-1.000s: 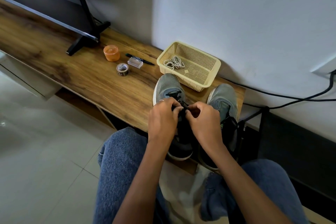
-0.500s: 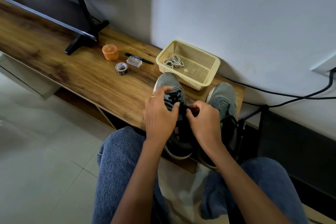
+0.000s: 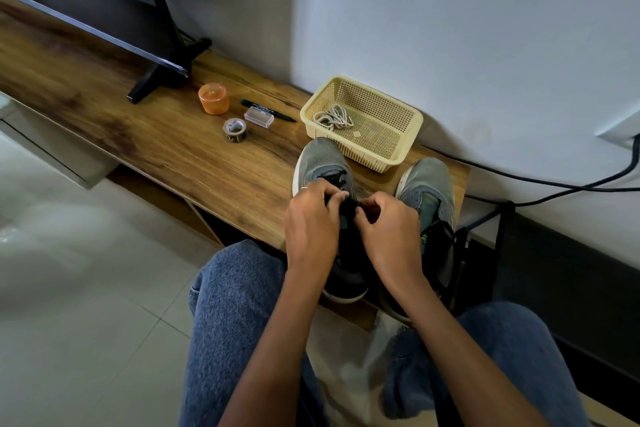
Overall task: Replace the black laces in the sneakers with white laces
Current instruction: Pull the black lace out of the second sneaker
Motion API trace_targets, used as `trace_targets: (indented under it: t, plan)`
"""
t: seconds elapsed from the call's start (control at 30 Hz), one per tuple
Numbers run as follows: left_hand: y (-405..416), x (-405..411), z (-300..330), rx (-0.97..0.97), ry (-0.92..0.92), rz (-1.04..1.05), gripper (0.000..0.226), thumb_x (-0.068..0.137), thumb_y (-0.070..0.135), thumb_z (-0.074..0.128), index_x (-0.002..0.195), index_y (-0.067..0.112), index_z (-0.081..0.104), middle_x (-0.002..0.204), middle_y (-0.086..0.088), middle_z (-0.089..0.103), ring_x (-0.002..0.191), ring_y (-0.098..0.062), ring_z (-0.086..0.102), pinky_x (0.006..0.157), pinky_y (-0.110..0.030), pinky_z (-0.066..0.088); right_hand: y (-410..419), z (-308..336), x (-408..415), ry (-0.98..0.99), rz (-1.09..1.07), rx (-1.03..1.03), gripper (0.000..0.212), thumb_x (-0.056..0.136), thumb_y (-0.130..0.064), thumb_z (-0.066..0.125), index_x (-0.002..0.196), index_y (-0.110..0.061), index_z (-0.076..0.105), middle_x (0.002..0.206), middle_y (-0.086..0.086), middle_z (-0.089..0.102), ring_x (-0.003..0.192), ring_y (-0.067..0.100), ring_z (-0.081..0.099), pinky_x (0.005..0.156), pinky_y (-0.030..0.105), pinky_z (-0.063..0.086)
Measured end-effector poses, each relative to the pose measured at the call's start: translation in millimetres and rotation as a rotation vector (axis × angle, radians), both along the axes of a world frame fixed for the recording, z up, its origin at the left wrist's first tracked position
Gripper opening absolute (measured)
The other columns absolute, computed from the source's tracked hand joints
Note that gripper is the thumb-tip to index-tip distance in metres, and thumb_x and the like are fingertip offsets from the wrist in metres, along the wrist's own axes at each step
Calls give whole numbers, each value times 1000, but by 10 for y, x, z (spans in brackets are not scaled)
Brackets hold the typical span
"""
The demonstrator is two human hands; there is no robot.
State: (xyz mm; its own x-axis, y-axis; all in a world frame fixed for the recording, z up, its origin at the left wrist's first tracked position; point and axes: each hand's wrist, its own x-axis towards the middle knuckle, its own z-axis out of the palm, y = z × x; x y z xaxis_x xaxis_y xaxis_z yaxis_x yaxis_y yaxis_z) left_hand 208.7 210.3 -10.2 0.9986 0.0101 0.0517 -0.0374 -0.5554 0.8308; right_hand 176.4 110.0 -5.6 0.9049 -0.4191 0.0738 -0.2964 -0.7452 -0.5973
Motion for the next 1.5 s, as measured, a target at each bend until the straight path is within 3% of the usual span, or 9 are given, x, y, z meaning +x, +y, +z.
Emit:
trace_targets:
  t: [0.13,0.23,0.33,0.47,0.63,1.0,1.23,1.37,1.5]
  plan:
    - [36,35,86,-383,-7,343,12,94,20,59,87,29,59,76,12,67,73,-2,65,64,-14,51,12,6,14,-12,-14,31,8,87,-17,62,89,-13,69,81,0,66,69,10,54,62,25,44]
    - [61,58,107,-570,-2,504,15,94,19,60,84,29,56,76,12,66,77,-6,66,71,-21,53,28,0,13,-3,-24,33,7,88,-17,62,87,-14,68,79,-1,66,69,12,56,63,26,46]
    - [52,42,91,-328,-11,365,3,94,24,59,93,27,59,89,14,60,87,-5,56,74,-24,47,11,-4,16,9,-39,30,8,88,-17,61,87,-13,68,79,0,66,71,15,59,64,29,49]
    - [69,25,4,135,-146,37,32,84,28,67,115,33,61,108,15,61,117,-12,43,94,-29,32,-14,0,26,22,-26,4,10,88,-18,61,90,-11,68,83,3,67,76,18,61,67,34,51]
    - [61,19,-73,367,-154,-168,32,80,33,72,111,36,67,112,14,67,120,-8,47,108,-30,14,-1,18,17,32,-14,-8,10,88,-17,62,91,-11,68,84,3,67,77,18,61,64,29,46]
    - [-24,-17,-19,83,-120,57,6,91,22,63,87,19,65,85,8,65,75,-6,53,107,-44,36,30,40,37,48,-53,1,10,88,-19,61,92,-12,68,84,4,68,78,21,62,66,31,49]
    - [-5,9,69,-317,-188,439,7,93,9,57,92,16,55,87,11,55,79,1,52,71,-11,43,42,33,26,49,-67,-1,9,89,-19,59,87,-13,66,79,-1,64,69,12,52,61,24,36]
    - [5,43,73,-446,-248,609,7,93,7,57,92,13,53,89,-1,59,77,-1,52,70,-10,41,71,25,36,48,-64,4,8,89,-18,59,84,-15,65,72,-6,55,66,12,51,59,25,35]
    - [25,46,23,-292,-95,424,6,94,15,56,98,19,55,94,8,57,88,2,51,75,-19,44,41,38,33,61,-72,-4,8,89,-17,59,85,-13,65,77,-1,61,68,14,51,60,25,35]
